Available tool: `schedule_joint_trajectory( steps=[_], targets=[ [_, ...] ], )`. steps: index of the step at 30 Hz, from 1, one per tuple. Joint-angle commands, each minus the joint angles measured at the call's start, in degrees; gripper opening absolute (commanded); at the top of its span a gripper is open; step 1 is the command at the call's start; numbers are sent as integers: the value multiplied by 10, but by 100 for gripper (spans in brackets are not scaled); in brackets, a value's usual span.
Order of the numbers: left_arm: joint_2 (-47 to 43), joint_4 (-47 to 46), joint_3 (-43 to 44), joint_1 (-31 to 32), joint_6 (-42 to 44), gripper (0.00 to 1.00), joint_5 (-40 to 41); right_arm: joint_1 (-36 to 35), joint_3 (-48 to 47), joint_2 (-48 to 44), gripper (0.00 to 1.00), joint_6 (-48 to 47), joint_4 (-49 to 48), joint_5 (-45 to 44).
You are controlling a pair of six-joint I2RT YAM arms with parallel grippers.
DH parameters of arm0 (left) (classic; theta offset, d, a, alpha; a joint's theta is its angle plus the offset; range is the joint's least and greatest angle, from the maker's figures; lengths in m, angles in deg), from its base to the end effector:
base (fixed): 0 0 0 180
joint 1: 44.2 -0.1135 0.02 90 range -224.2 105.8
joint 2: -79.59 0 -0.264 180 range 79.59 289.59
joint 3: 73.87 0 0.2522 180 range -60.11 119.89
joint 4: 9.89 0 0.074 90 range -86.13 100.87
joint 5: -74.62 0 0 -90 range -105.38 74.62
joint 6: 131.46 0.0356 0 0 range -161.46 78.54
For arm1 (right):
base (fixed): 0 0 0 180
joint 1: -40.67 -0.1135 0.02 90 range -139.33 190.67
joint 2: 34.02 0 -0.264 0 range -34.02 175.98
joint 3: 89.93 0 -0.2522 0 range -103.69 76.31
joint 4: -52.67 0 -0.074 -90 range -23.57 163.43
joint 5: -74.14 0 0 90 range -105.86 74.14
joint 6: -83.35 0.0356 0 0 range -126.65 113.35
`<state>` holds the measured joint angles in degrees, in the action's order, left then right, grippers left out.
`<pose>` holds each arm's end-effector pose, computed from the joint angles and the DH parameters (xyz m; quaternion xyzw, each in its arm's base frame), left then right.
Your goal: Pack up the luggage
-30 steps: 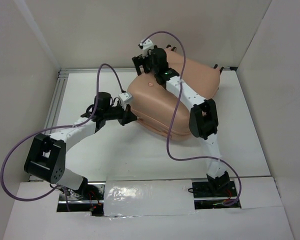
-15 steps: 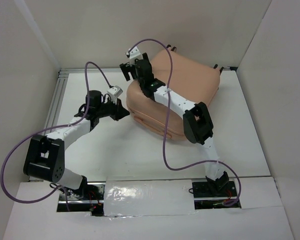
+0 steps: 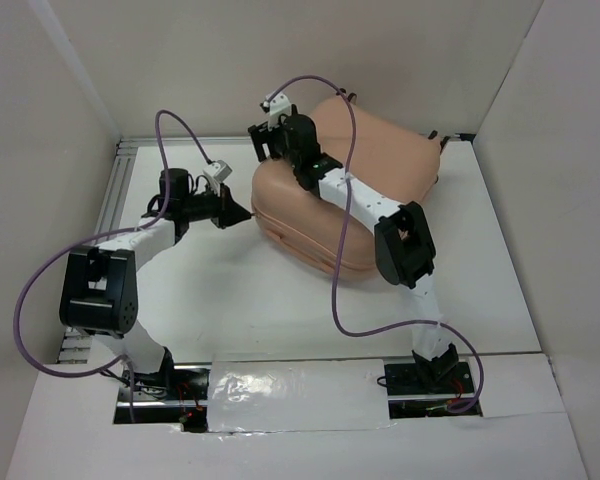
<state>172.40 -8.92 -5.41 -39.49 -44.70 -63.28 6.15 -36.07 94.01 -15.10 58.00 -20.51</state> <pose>0.3478 -0.0552 0.2313 0.2270 0.7693 -0.3760 0.4639 0.4493 0.3055 0.2994 -0.2496 0.7073 0.1194 0.6505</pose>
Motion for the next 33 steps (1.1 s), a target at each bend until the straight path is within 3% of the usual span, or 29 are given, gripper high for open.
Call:
schedule_joint_trajectory(
  steps=[1, 8, 10, 14, 15, 18, 20, 22, 23, 24, 25, 27, 33],
  targets=[
    [38, -77, 51, -54, 76, 0, 93, 24, 51, 14, 86, 2, 155, 41],
    [86, -97, 102, -76, 68, 0, 25, 36, 41, 9, 84, 45, 166, 66],
    [86, -75, 107, -76, 74, 0, -15, 42, 16, 9, 93, 76, 182, 40],
    [53, -43, 69, -37, 87, 0, -16, 74, -150, 33, 98, 139, 338, -2],
    [35, -43, 59, -29, 87, 0, -16, 81, -231, 39, 98, 156, 368, -2],
    [8, -38, 17, 12, 82, 0, 6, 107, -282, 13, 99, 167, 430, 23],
    [-11, -33, -6, 46, 82, 0, 25, 112, -216, -70, 98, 154, 408, 97],
    [-17, -33, -21, 72, 71, 0, 39, 112, -76, -179, 98, 102, 378, 163],
    [-25, -48, -36, 79, 65, 0, 52, 112, -19, -219, 97, 83, 334, 246],
    [-32, -55, -43, 84, 57, 0, 59, 112, 95, -256, 97, 40, 311, 288],
    [-33, -61, -49, 93, 40, 0, 70, 112, 142, -320, 95, 23, 297, 313],
    [-45, -75, -68, 93, 18, 0, 100, 87, 226, -363, 95, -17, 293, 348],
    [-59, -108, -92, 93, -33, 0, 144, -4, 271, -412, 89, -50, 346, 320]
  ],
)
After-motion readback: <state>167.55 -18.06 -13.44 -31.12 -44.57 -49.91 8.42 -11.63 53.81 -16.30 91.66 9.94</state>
